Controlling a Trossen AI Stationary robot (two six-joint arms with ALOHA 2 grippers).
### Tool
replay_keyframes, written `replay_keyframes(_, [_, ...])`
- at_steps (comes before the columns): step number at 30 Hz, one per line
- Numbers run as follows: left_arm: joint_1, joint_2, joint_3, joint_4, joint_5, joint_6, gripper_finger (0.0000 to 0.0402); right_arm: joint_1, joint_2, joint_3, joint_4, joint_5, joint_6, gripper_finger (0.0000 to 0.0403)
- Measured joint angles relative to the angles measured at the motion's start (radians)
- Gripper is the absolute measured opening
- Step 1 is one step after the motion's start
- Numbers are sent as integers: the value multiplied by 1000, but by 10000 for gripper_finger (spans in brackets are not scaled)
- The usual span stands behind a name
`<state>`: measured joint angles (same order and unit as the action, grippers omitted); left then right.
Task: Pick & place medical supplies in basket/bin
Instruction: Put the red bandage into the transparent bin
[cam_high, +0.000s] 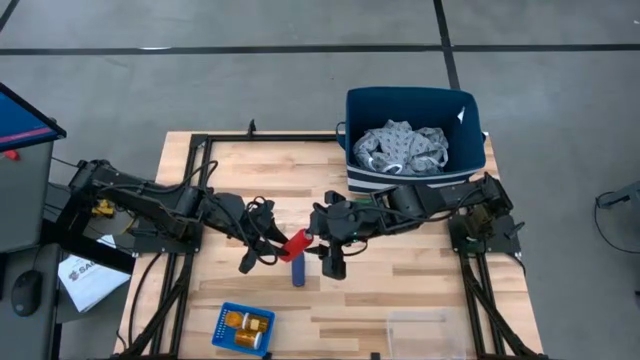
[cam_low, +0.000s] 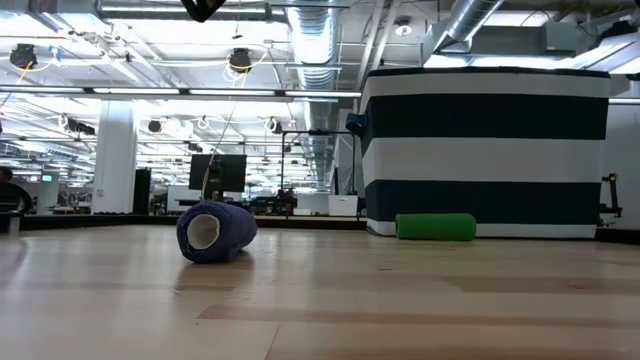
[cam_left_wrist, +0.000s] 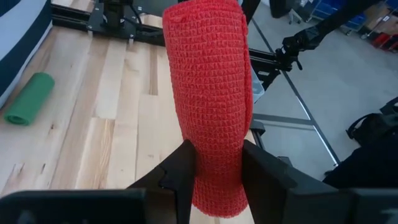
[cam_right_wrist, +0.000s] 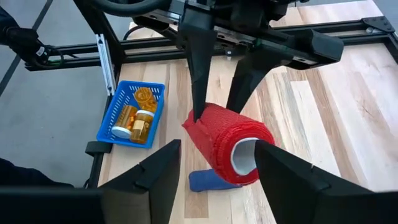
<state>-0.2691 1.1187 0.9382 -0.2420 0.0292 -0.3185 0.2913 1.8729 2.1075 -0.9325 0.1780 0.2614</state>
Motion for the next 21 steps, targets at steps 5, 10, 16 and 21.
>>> replay_keyframes(5, [2,0,0,13,0,0,108,0,0,0,-1,-21,0,192])
replay_keyframes(10, [2,0,0,16,0,0,108,0,13,0,0,-24,0,189])
replay_keyframes(16, [2,0,-2,12,0,-4,108,2,32,0,-2,-24,0,188])
replay_keyframes(21, [2,0,-2,11,3,-4,108,3,43,1,0,-23,0,163])
